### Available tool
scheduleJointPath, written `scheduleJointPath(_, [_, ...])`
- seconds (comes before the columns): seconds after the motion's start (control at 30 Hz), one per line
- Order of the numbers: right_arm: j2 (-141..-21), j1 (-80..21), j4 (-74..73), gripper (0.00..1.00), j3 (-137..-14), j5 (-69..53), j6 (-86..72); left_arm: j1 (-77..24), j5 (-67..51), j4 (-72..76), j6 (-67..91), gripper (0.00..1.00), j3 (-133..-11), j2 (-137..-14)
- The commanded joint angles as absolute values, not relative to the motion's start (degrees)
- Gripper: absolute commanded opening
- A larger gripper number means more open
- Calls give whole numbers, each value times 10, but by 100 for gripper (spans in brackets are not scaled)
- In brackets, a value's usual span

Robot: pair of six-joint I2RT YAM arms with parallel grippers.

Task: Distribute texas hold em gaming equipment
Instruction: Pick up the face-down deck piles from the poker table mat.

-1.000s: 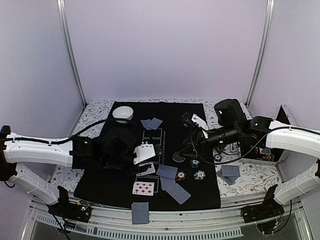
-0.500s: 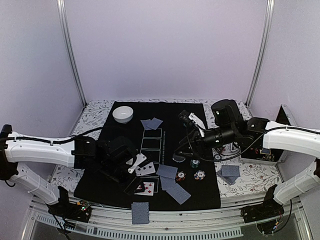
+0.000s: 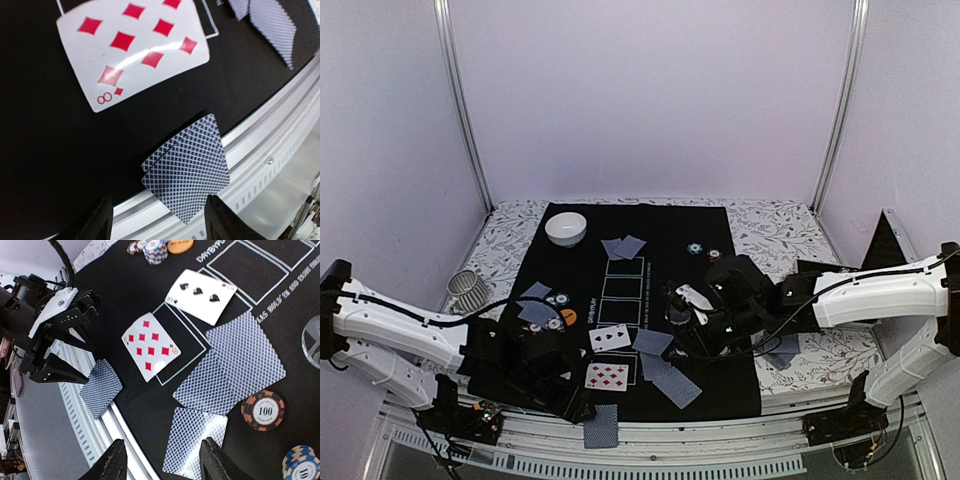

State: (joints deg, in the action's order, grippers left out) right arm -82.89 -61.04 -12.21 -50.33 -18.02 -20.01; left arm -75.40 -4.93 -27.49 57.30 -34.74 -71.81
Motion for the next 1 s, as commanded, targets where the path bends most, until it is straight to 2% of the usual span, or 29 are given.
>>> scheduleJointPath(0.0, [-864, -645, -101, 51, -488, -177, -248, -775, -50, -258, 580, 62, -360, -778])
scheduleJointPath(0.17, [-932, -685, -49, 47, -514, -237, -266, -775, -42, -250, 580, 60, -356, -779])
scheduleJointPath(0.57, [-1097, -710, -35, 48, -604, -346, -335, -775, -52, -148, 595, 59, -303, -751])
scheduleJointPath(0.77, [-1151, -710, -38, 46, -644, -379, -347, -775, -30, -130, 565, 51, -315, -770])
scheduleJointPath(0.97, [-1185, -709, -44, 33, -677, -394, -336, -775, -31, -103, 555, 39, -316, -782])
